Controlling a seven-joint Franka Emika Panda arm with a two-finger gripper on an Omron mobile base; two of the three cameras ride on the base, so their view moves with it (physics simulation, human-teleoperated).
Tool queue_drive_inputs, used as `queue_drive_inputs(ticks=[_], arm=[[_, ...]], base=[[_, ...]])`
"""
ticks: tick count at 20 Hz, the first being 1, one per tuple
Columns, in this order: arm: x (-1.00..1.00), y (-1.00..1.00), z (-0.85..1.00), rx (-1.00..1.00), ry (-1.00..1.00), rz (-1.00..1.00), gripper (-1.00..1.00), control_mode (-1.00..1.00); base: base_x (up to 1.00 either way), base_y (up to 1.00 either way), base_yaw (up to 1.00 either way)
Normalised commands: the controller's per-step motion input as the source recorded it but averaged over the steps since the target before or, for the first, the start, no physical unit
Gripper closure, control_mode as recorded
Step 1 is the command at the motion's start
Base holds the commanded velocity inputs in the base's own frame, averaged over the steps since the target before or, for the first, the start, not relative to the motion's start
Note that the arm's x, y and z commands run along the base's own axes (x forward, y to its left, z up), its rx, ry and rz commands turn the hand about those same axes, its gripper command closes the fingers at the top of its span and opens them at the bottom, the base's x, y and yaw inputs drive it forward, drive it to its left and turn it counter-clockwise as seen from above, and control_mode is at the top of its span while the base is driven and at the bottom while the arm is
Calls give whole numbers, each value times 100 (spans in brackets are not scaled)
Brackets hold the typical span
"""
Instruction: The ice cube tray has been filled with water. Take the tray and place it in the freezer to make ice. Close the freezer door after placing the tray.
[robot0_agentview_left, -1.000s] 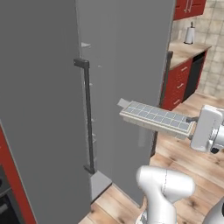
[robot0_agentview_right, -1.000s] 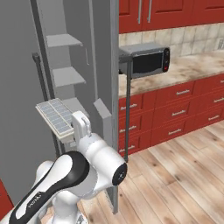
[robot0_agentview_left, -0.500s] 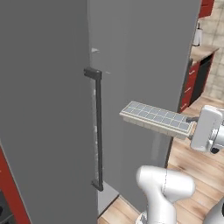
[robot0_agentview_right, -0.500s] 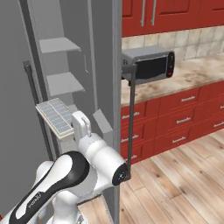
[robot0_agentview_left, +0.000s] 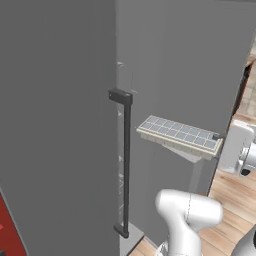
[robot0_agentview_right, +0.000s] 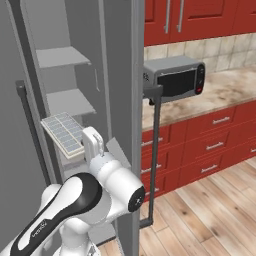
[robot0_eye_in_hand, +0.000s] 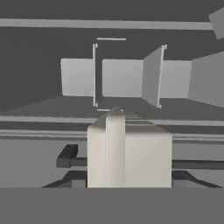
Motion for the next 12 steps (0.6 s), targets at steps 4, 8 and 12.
queue_drive_inputs(ticks=[4, 8, 12], arm=[[0, 0, 0, 0, 0, 0, 100, 100], [0, 0, 0, 0, 0, 0, 100, 100], [0, 0, 0, 0, 0, 0, 100, 100]], base=[[46, 0, 0], [47, 0, 0], [47, 0, 0]])
